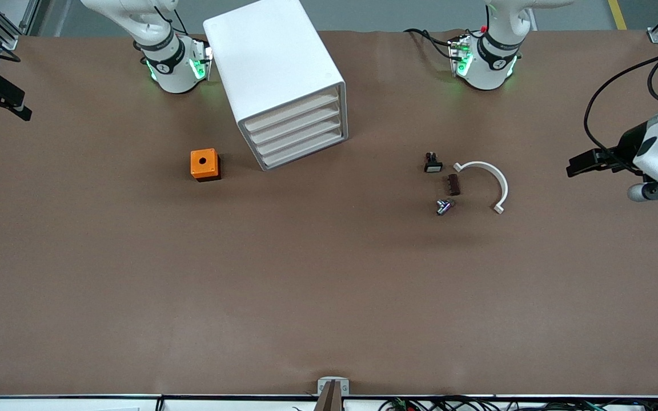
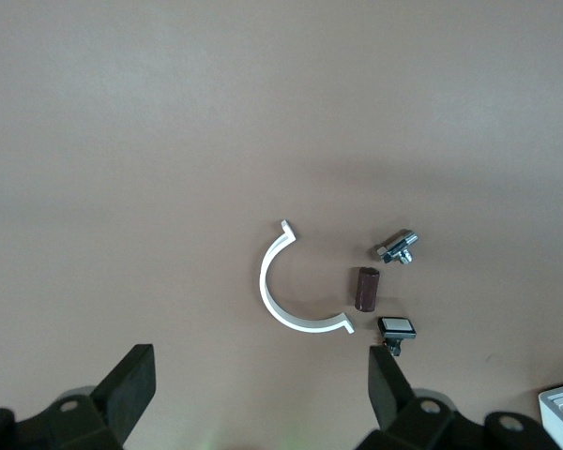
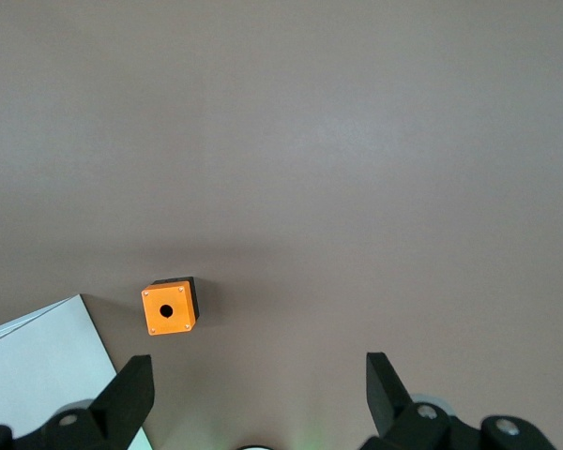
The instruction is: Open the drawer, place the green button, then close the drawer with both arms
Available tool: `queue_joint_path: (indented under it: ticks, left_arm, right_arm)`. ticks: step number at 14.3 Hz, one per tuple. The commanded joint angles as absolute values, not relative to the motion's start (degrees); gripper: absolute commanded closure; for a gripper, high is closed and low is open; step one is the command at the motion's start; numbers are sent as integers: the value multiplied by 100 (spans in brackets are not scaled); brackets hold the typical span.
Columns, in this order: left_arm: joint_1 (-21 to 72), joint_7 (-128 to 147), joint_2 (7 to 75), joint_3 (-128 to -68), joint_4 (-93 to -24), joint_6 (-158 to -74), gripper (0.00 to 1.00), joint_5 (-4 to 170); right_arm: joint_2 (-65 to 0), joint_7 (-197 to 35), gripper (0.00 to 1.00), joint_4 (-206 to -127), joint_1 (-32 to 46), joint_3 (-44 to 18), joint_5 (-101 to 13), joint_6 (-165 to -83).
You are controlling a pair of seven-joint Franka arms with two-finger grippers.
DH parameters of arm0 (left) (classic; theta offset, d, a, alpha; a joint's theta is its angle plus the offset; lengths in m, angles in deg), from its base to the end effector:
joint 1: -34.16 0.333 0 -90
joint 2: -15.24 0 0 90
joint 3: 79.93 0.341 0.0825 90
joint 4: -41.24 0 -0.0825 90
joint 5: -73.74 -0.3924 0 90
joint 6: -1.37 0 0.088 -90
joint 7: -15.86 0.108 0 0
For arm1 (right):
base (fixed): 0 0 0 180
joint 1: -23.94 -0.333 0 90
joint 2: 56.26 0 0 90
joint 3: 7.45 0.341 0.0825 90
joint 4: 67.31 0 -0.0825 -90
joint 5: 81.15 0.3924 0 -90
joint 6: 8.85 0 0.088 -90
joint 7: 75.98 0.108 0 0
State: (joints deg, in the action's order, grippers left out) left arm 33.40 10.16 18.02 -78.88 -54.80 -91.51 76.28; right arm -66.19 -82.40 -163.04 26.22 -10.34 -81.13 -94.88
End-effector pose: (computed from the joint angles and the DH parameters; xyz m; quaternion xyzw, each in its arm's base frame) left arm 0.5757 -0.0019 0.5745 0.9969 0.0544 -0.0528 0.0191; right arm 0.4940 -0.0474 0.6864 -0.9999 -0.0113 -0.0023 0.0043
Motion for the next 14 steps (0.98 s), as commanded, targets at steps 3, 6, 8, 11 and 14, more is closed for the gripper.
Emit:
queue_joint_path:
  ticks: [3,6,8,11,14]
  left_arm:
    - [3398,1059,1647,-8011,-5097,-9100,0,7541]
    - [3407,1067,1542,-8011,-5026,-9091,0,7541]
    - [3407,1076,1437,-8011,-4982,-9091,0,7541]
    - [3407,1102,1331,-8011,-4947,-9030,0,7541]
    - [3398,1033,1340,-8037,-4938,-8916,0,7603]
  right_arm:
    - [-6751,-8389,0,-16407,2701,-982,-8009,-9630]
    - [-6751,-8389,0,-16407,2710,-991,-8009,-9630]
    - [-6751,-8389,0,-16407,2710,-991,-8009,-9613]
    - [-6751,-8389,0,-16407,2710,-1000,-8001,-9630]
    - [-6751,-8389,0,-16407,2710,-1000,-8001,-9630]
